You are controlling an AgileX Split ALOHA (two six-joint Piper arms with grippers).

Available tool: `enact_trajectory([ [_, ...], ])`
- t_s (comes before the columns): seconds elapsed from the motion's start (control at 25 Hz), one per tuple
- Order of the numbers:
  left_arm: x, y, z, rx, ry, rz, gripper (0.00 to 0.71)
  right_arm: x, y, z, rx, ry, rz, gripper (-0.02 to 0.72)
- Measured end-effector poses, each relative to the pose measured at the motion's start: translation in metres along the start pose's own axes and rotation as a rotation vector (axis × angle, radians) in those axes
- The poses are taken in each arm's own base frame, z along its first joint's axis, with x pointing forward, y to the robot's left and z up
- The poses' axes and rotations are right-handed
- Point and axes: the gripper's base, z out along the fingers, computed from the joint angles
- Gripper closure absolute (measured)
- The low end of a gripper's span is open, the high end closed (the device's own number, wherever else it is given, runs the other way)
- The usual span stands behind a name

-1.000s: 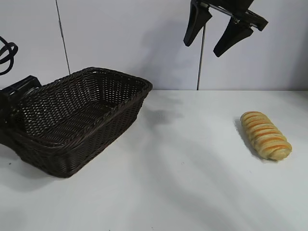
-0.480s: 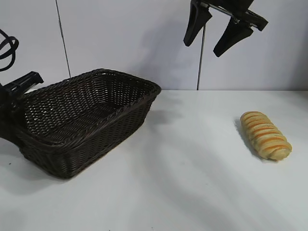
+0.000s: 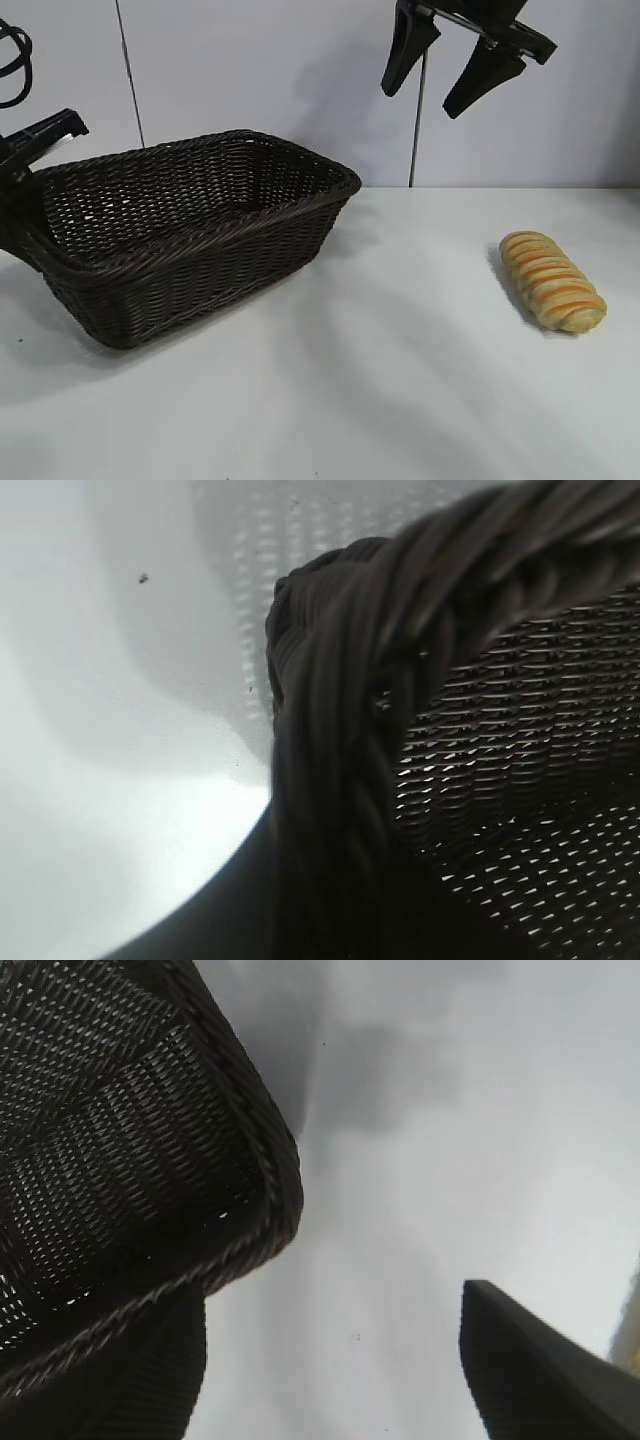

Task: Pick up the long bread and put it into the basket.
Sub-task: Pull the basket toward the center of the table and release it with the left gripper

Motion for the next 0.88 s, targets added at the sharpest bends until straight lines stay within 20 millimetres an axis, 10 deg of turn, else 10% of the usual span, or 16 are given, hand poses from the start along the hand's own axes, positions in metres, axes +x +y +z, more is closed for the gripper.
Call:
enact_trajectory([
  [0.88,-0.052,-0.038,0.028,-0.005,0.196,0.485,0.611,0.0,0.0,0.0,0.0,0.0,0.0,0.186],
])
